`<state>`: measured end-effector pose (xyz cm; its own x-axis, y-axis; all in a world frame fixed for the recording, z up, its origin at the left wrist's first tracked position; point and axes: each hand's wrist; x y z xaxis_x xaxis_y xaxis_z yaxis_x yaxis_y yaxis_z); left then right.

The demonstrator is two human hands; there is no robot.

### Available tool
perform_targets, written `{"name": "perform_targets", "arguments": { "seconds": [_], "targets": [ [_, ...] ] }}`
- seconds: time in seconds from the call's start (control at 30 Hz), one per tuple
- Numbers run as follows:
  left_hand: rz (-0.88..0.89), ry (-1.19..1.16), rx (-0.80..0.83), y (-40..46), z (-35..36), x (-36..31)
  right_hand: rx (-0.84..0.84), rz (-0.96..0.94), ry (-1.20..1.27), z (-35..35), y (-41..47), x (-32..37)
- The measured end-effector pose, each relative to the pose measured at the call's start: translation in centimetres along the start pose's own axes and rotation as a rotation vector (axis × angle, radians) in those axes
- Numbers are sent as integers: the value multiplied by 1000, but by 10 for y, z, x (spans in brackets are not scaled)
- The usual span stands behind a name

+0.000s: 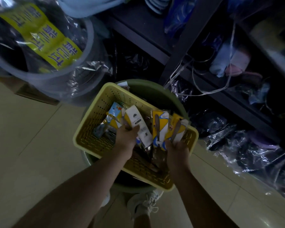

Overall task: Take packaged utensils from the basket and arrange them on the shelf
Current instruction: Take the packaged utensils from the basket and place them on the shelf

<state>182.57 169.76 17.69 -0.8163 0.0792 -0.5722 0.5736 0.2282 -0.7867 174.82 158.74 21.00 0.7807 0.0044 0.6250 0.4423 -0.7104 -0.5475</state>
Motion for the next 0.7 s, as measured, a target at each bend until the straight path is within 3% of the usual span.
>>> {"name": "perform_targets", "arguments": {
  "seconds": [0.3,0.43,0.57,0.7],
  "targets": [
    [415,26,263,-155,-89,-140,219,139,488,-103,-89,127],
    [596,2,467,-246,-109,-220,313,141,706,-158,-145,187],
    [782,99,607,-321,-122,-276,301,55,837,-203,-199,233],
    [910,129,663,-384,-117,-327,190,-52,750,-254,-231,279]
  ]
}}
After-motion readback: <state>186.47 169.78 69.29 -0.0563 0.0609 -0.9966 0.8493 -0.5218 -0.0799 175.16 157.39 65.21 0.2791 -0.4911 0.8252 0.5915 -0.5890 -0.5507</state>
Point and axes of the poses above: each hand's wrist, its own y-axis towards the middle knuckle, its own z-axis out of the palm, x = y × z, and after that the axes turned 10 degrees about -x, right-handed
